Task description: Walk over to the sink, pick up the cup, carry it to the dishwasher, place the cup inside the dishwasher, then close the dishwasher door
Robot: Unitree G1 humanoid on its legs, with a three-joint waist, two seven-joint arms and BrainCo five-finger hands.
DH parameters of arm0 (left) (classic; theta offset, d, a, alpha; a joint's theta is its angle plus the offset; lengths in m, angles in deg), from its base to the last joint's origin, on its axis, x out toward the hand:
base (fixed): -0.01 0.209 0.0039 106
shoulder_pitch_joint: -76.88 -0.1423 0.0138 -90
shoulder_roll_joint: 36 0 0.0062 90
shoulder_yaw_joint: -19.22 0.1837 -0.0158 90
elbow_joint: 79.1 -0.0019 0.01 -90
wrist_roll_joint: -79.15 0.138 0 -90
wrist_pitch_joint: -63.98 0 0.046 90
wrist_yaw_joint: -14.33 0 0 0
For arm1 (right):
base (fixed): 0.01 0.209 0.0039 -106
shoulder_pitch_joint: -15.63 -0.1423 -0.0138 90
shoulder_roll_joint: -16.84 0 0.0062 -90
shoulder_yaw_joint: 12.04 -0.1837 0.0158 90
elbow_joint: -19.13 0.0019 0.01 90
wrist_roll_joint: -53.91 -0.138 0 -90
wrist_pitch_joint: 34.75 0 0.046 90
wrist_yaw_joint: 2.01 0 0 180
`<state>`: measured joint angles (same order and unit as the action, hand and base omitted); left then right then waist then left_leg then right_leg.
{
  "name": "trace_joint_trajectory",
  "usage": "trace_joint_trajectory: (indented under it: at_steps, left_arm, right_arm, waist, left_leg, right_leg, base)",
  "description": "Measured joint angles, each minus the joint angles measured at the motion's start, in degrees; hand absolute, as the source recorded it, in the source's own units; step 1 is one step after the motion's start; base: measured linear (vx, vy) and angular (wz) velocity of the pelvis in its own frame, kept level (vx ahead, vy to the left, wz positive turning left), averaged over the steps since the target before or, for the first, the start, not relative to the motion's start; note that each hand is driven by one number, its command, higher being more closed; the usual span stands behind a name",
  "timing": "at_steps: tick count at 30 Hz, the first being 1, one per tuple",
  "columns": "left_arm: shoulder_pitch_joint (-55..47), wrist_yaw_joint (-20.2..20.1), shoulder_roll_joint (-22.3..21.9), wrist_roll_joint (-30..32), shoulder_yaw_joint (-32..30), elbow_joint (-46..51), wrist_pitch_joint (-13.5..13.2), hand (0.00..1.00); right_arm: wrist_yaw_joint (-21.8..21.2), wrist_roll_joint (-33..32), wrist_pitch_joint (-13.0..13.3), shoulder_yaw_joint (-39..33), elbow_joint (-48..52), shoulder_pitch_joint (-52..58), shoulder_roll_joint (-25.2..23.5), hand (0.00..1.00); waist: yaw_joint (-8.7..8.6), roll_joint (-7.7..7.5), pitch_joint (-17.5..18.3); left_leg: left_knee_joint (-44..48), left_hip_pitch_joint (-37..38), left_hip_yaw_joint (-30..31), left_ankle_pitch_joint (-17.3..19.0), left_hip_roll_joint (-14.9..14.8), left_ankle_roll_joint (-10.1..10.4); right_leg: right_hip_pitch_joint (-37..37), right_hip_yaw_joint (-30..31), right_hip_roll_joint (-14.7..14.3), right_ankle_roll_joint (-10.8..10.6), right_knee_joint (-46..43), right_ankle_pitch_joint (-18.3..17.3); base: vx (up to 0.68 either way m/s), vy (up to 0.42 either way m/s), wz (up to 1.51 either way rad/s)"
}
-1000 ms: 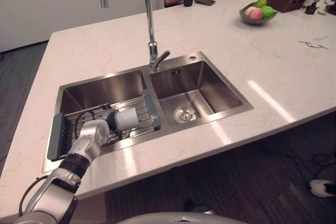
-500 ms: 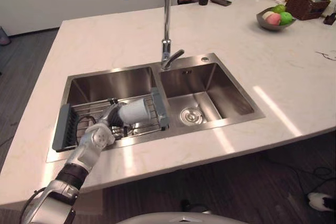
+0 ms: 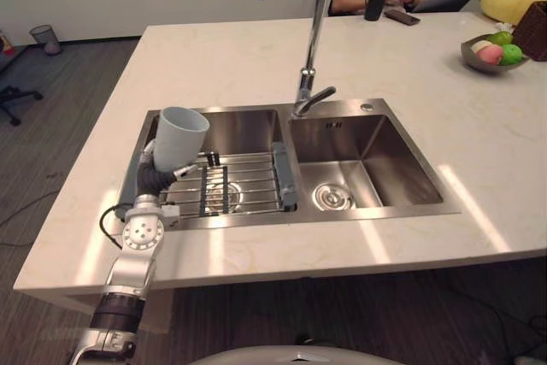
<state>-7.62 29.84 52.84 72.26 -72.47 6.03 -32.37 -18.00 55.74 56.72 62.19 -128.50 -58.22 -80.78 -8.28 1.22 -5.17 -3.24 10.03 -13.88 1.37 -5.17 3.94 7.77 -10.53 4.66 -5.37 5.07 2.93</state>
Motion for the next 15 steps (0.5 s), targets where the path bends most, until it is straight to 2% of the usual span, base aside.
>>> trace_joint_trajectory:
  at_steps: [3,4,7,11,14,15]
  left_arm:
    - [-1.82,0.88,-1.00,-3.47,-3.69,3.57,-2.40,1.00]
    - [-2.80,1.00,-1.48,-5.64,-6.15,5.71,-4.04,1.00]
    - [-5.07,1.21,-2.30,-9.97,-8.99,8.95,-5.88,1.00]
    - [-8.16,1.58,-2.71,-12.03,-10.02,11.37,-6.45,1.00]
    - [-10.01,2.09,-3.94,-12.13,-11.60,13.82,-6.97,1.00]
    - [-10.03,2.32,-4.28,-12.24,-11.87,14.13,-7.27,1.00]
  right_arm:
    - [0.00,-3.55,0.08,-0.11,0.01,0.13,-0.95,0.00]
    - [-0.01,-4.63,0.11,-0.14,0.04,0.13,-1.30,0.00]
    - [0.49,-5.44,0.37,-0.71,0.07,0.17,-1.53,0.00]
    - [5.88,-2.11,2.03,-1.43,0.34,0.02,-2.69,0.00]
    - [13.61,4.26,2.25,-1.38,0.47,-0.82,-3.48,0.00]
    - [14.65,5.20,2.22,-1.37,0.52,-0.94,-3.46,0.00]
  waist:
    - [0.68,-0.45,0.28]
    - [0.86,-0.61,0.39]
    - [1.98,-0.64,0.46]
    - [3.12,-0.99,0.93]
    - [3.59,-1.40,1.30]
    - [3.60,-1.41,1.31]
  left_leg:
    - [-0.11,-0.21,0.83,-0.21,0.20,-0.15]
    - [-0.53,-0.39,1.43,-0.61,0.40,-0.22]
    - [-1.18,-0.51,2.25,-1.13,0.78,-0.48]
    - [-1.20,-1.16,3.19,-1.47,1.04,-0.68]
    - [-1.34,-1.72,4.27,-1.74,1.31,-0.85]
    - [-1.43,-1.93,4.50,-1.84,1.40,-0.90]
  right_leg:
    - [0.17,-0.80,0.19,-0.05,0.00,-0.04]
    - [0.16,-1.38,0.37,-0.08,0.00,-0.07]
    - [0.24,-2.24,0.70,-0.11,0.00,-0.09]
    - [0.18,-3.23,0.96,-0.15,0.00,-0.12]
    - [0.21,-4.21,1.15,-0.16,0.00,-0.15]
    - [0.18,-4.45,1.21,-0.16,0.00,-0.15]
  base:
    - [-0.03,-0.004,0.14]
    - [-0.03,-0.006,0.20]
    - [-0.03,0.001,0.20]
    - [-0.02,0.001,0.13]
    - [-0.03,-0.004,0.14]
    - [-0.04,0.000,0.20]
